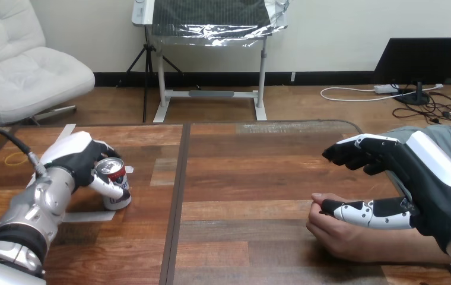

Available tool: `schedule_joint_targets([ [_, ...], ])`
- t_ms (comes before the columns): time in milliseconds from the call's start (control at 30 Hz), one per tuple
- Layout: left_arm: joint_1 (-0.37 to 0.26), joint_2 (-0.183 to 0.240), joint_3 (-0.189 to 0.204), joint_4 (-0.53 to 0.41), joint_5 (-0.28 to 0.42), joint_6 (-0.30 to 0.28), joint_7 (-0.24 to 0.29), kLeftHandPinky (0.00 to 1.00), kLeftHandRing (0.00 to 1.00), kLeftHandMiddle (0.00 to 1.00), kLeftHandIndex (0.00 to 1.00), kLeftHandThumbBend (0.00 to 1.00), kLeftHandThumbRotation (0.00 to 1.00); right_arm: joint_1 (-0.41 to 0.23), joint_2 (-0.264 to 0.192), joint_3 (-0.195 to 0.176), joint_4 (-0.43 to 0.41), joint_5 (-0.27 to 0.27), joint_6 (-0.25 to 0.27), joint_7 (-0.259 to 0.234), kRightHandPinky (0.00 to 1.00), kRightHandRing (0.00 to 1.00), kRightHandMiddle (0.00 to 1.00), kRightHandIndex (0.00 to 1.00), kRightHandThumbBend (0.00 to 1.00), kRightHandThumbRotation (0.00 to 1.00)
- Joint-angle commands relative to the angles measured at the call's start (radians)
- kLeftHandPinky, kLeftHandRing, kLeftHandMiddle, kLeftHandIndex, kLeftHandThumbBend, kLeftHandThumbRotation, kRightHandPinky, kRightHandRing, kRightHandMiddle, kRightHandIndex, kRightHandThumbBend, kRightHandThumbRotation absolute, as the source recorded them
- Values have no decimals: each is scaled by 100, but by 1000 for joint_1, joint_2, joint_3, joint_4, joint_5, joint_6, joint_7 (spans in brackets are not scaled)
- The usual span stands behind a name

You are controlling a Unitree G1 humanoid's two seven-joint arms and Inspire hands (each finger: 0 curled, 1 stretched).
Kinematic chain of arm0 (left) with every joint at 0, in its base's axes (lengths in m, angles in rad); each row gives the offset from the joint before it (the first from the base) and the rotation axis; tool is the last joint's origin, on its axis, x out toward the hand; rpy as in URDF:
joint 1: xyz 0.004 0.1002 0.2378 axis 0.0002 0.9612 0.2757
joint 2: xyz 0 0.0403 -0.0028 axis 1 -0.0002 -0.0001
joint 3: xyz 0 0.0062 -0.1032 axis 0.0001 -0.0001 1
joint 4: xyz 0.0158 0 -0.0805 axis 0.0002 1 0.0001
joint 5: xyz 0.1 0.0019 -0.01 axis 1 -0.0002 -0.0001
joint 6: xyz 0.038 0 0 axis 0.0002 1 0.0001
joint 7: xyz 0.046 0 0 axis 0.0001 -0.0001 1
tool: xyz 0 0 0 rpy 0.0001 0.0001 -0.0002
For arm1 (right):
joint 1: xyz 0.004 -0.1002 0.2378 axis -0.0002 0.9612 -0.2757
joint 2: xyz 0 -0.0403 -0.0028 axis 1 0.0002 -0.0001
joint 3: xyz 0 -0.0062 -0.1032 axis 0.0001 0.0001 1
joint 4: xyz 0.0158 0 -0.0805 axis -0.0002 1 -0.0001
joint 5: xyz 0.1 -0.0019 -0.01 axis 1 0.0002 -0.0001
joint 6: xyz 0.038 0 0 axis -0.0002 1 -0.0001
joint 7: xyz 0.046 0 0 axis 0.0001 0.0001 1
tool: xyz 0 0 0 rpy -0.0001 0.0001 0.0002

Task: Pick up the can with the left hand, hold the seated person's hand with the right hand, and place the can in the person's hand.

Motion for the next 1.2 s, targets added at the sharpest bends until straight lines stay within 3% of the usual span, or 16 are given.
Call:
schedule_joint_targets([
  [0,-24,-3,31,-21,-28,-25,18,71,78,81,79,76,14,-62,-17,-9,-20,6,-16,0,75,75,75,71,64,0],
  [367,-19,-15,91,-26,-93,-45,16,73,80,84,81,80,15,-66,-18,-6,-18,3,-12,1,73,75,74,71,65,0],
  [800,-21,-21,105,-33,-98,-45,37,70,76,80,80,82,19,-66,-20,-8,-9,10,-23,2,73,75,75,71,65,0],
  [1167,-19,-25,123,-31,-100,-44,51,63,69,74,74,80,11,-67,-21,-7,-8,10,-26,2,72,75,75,71,65,0],
])
